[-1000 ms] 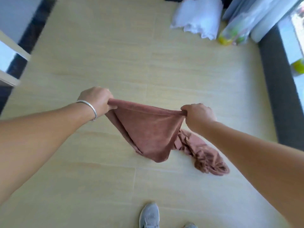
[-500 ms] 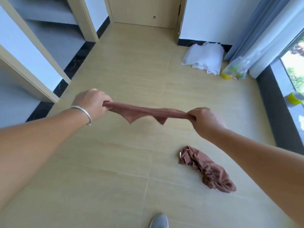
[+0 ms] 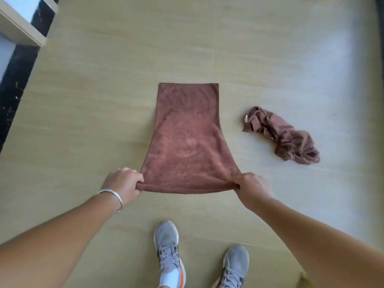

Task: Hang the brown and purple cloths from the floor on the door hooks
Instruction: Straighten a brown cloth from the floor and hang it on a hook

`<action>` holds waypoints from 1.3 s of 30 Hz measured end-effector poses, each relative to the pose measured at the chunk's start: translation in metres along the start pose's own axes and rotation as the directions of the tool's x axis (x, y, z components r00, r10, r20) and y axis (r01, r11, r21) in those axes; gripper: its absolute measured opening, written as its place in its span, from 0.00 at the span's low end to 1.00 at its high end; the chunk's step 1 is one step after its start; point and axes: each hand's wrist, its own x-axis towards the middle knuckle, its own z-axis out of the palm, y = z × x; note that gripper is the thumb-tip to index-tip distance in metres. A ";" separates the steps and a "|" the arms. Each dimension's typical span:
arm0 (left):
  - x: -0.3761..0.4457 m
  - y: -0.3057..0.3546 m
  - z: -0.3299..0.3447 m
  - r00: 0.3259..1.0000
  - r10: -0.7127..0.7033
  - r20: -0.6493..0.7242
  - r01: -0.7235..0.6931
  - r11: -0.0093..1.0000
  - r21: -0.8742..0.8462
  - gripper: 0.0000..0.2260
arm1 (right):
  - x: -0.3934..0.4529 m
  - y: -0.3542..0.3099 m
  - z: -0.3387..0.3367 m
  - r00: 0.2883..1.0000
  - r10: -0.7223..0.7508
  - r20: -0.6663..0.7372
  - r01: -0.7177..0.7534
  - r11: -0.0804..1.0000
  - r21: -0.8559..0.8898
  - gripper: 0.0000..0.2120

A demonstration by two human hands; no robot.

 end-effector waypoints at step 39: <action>0.261 -0.003 0.246 0.964 0.194 -0.183 -0.192 0.981 0.030 0.31 | 0.254 0.066 0.231 0.893 -0.410 -0.186 0.346 0.889 -0.298 0.29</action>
